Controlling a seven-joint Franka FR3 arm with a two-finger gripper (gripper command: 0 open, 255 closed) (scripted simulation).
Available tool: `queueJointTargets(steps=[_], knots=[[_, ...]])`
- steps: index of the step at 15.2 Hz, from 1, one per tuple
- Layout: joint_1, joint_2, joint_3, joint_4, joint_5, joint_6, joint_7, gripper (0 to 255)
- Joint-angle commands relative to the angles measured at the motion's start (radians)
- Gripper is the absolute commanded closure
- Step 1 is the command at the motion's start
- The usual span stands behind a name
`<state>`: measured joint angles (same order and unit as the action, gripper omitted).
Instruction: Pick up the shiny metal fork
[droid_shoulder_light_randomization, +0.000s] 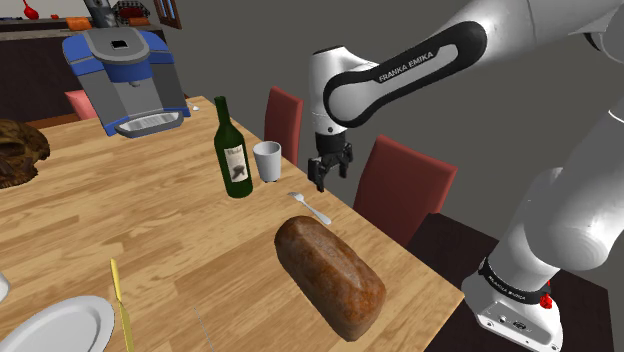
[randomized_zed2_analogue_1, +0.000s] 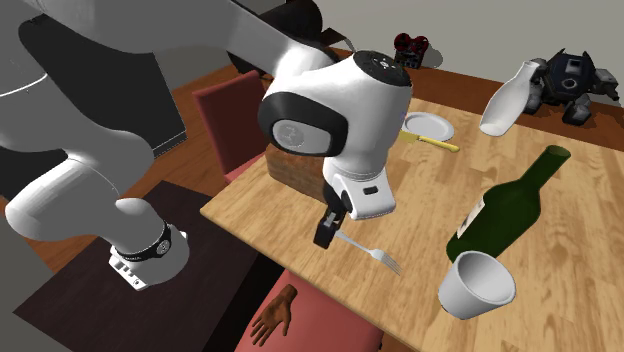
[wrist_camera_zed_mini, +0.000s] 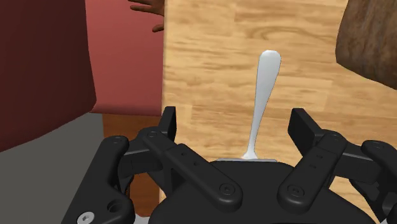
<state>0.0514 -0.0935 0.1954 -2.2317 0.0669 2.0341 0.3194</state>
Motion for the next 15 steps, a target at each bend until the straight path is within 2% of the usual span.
queueJointTargets(steps=[1,6,13,15], knots=[[0.005,0.076,0.010,0.047,-0.005,0.021,0.028,0],[0.025,0.253,0.023,0.169,-0.024,0.056,0.088,0],[0.029,0.311,0.020,0.134,-0.036,0.149,0.091,0],[0.029,0.311,0.020,0.134,-0.036,0.149,0.091,0]])
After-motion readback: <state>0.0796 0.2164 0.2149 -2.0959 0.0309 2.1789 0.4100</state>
